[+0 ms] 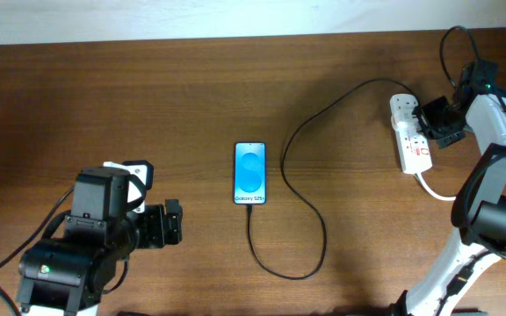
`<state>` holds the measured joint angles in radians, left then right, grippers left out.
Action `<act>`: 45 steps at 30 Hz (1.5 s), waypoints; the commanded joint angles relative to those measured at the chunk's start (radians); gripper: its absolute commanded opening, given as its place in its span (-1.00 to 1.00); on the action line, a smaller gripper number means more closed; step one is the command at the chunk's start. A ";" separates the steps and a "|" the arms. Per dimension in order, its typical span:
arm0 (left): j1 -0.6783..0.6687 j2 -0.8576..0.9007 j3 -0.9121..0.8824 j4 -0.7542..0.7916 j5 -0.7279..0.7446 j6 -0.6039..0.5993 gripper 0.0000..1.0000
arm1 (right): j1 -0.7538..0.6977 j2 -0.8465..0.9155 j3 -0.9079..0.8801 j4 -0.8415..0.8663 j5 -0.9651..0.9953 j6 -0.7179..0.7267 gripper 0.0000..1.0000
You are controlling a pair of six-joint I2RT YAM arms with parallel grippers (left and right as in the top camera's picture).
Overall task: Plug charger to phone and switch on socket
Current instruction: 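Move the right gripper to the power strip switch beside the charger, then press the orange socket switch down with the right gripper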
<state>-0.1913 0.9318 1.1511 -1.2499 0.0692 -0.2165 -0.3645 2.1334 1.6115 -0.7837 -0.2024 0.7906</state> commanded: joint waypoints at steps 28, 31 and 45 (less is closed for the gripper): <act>-0.002 -0.008 0.005 -0.028 -0.014 0.009 0.89 | 0.010 0.080 0.015 -0.006 -0.127 0.084 -0.92; -0.002 -0.008 0.005 -0.030 -0.013 0.009 0.90 | 0.010 0.081 0.015 -0.014 -0.127 0.084 -0.92; -0.002 -0.008 0.005 -0.046 -0.014 0.009 0.93 | -0.032 0.025 0.124 -0.042 -0.184 0.082 -0.92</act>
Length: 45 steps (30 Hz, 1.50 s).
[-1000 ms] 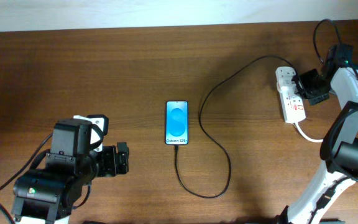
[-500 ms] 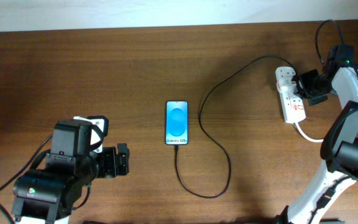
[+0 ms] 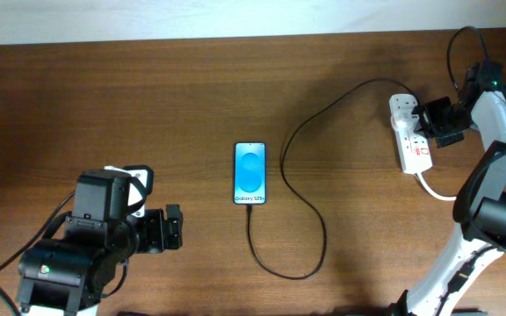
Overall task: Plug charger to phone and switch on socket
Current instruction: 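Press the orange socket switch down with the right gripper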
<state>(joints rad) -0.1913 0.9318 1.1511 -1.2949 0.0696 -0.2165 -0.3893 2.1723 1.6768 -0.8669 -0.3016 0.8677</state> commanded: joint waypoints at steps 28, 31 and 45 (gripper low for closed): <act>-0.002 -0.008 0.005 -0.001 -0.014 0.008 0.96 | -0.024 0.040 0.038 -0.048 -0.051 -0.100 -0.92; -0.002 -0.008 0.005 -0.001 -0.014 0.004 0.97 | -0.020 0.042 0.038 -0.006 -0.066 -0.071 -0.92; -0.002 -0.008 0.005 -0.001 -0.014 0.005 0.99 | 0.012 0.107 0.038 -0.001 -0.090 -0.051 -0.92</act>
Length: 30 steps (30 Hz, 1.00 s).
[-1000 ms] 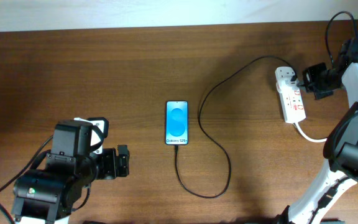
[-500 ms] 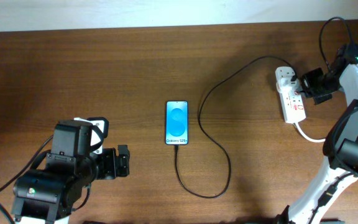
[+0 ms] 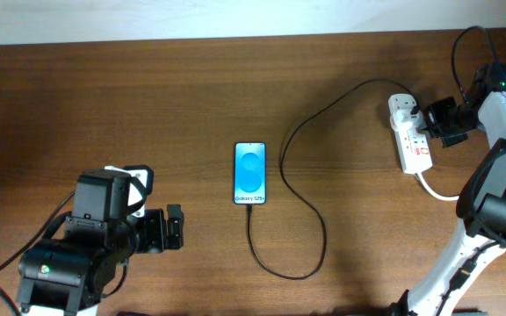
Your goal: Plug charger to phone and switch on socket
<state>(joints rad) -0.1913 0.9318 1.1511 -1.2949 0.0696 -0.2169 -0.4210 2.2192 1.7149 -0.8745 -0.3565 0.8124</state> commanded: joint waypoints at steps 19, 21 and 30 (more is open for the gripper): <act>-0.002 -0.008 0.005 -0.001 -0.014 0.005 0.99 | 0.021 -0.304 0.006 -0.154 0.287 -0.209 -0.92; -0.002 -0.008 0.005 -0.001 -0.014 0.006 0.99 | 0.021 -0.441 0.006 -0.232 0.286 -0.233 -0.92; -0.002 -0.008 0.005 -0.002 -0.014 0.005 0.99 | 0.022 -1.072 0.006 -0.702 0.254 -0.342 -0.23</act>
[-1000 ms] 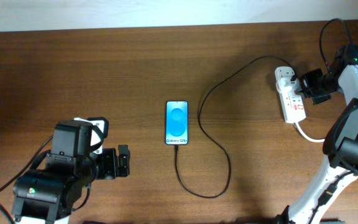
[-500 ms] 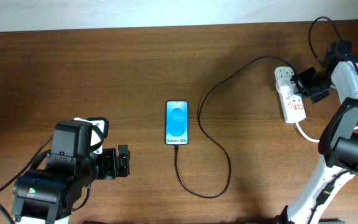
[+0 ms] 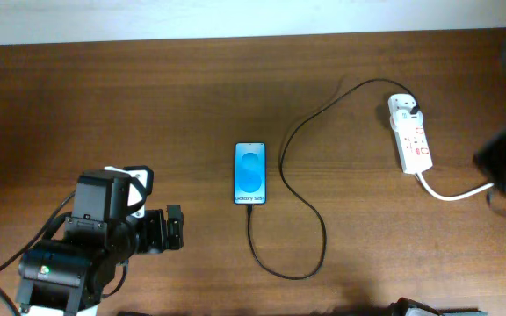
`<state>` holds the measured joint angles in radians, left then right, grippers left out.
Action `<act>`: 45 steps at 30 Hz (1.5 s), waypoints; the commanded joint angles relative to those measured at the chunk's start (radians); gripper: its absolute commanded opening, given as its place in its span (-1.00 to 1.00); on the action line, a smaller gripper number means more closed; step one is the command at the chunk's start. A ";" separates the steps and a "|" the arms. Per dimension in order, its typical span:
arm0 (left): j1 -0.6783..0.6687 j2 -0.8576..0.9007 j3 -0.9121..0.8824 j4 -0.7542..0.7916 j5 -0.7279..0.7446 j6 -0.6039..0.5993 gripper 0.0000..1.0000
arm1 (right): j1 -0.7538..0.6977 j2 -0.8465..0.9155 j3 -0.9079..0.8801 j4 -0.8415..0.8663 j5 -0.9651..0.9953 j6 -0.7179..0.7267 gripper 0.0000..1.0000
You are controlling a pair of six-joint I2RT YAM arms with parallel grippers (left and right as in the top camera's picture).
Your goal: Plug charger to phone and switch on socket
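The phone (image 3: 250, 173) lies face up mid-table with its blue screen lit. A black charger cable (image 3: 323, 235) leaves its lower end, loops toward the front and runs up to a plug (image 3: 408, 107) in the white power strip (image 3: 413, 139) at the right. Small red marks show on the strip; the switch state is too small to read. My left gripper (image 3: 174, 226) rests low at the front left, well away from the phone. My right gripper (image 3: 502, 162) is a blurred dark shape at the right edge, away from the strip, with its fingers indistinct.
A white cord (image 3: 453, 194) runs from the strip's lower end to the right edge, under the right arm. The left arm's bulky base (image 3: 68, 263) fills the front left corner. The table's far edge meets a pale wall.
My right gripper was against the power strip's right side and now sits lower at the right edge, clear of the strip. Phone, cable and left arm are unchanged.
At all three earlier moments my right gripper stood against the right side of the power strip, shifting only slightly, while the phone lay lit with its cable attached. Now the right arm is off the strip, which lies fully uncovered.
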<state>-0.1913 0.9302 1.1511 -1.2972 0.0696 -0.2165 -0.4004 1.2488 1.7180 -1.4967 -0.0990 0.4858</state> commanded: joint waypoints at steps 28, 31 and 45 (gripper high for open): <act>-0.002 -0.007 0.005 0.001 -0.014 0.005 0.99 | 0.296 -1.246 -1.712 1.422 0.060 -0.113 0.97; -0.002 -0.007 0.005 0.001 -0.014 0.005 0.99 | 0.296 -1.246 -1.712 1.422 0.063 -0.115 0.97; -0.008 -0.204 -0.272 0.406 -0.040 0.006 0.98 | 0.296 -1.245 -1.712 1.422 0.063 -0.115 0.97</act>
<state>-0.1959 0.8852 1.0637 -1.0271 0.0437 -0.2169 -0.1131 0.0139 0.0147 -0.0742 -0.0483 0.3805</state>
